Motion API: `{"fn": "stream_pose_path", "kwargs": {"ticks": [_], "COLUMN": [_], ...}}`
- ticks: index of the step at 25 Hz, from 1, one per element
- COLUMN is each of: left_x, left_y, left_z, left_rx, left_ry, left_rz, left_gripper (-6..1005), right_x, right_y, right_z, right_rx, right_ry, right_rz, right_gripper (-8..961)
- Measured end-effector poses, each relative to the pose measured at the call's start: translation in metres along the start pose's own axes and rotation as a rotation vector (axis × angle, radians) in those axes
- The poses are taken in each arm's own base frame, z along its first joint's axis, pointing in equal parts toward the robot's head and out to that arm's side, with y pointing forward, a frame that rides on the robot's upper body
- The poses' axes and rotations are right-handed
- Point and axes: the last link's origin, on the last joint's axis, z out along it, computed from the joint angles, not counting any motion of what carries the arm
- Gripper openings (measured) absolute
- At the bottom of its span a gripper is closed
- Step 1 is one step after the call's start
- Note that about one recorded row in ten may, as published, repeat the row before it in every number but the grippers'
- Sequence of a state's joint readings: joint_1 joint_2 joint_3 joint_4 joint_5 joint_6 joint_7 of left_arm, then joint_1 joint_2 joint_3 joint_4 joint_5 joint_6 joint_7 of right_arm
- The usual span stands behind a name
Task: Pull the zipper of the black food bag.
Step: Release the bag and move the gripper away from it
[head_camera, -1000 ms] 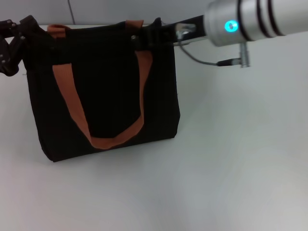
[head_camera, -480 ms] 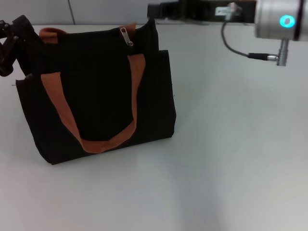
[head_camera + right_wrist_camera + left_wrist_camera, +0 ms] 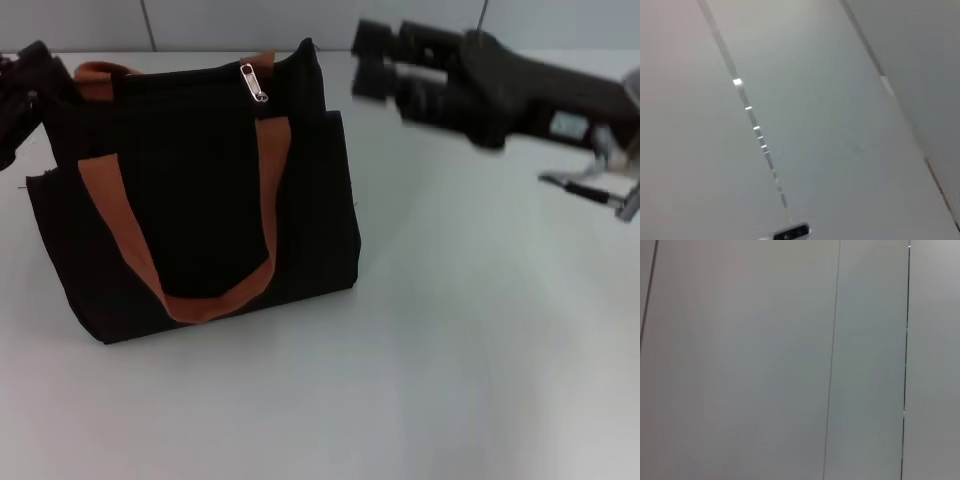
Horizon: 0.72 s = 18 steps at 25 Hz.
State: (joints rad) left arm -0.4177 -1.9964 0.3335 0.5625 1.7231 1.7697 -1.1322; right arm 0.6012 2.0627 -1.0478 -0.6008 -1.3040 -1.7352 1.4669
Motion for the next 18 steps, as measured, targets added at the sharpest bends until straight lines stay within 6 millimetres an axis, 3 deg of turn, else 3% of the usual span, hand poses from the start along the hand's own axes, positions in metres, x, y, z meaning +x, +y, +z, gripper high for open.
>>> {"fn": "stream_pose_path", "kwargs": {"ticks": [4, 11, 12, 13, 18], "left_x": [0.001, 0.018, 0.018, 0.029, 0.042], "left_y": [-0.001, -0.004, -0.004, -0.003, -0.004], "left_z": [-0.009, -0.031, -0.031, -0.043, -0.063], "left_rx": [-0.022, -0.128, -0.128, -0.149, -0.119], "left_ry": [-0.047, -0.222, -0.222, -0.251, -0.208], "left_rz": [-0.048, -0.096, -0.096, -0.092, -0.079], "left_gripper": [167, 283, 401, 520, 715], "right_x": [0.018, 0.051, 0.055, 0.057, 0.069], "right_y": [0.008, 0.018, 0.019, 0.019, 0.017], "right_z": [-0.007, -0.009, -0.008, -0.007, -0.004], "right_rx": [-0.028, -0.069, -0.078, -0.085, -0.075], "right_ry": [0.038, 0.138, 0.151, 0.16, 0.172], "right_rz": [-0.144, -0.296, -0.294, -0.289, -0.286], "right_gripper": [534, 574, 578, 582, 602]}}
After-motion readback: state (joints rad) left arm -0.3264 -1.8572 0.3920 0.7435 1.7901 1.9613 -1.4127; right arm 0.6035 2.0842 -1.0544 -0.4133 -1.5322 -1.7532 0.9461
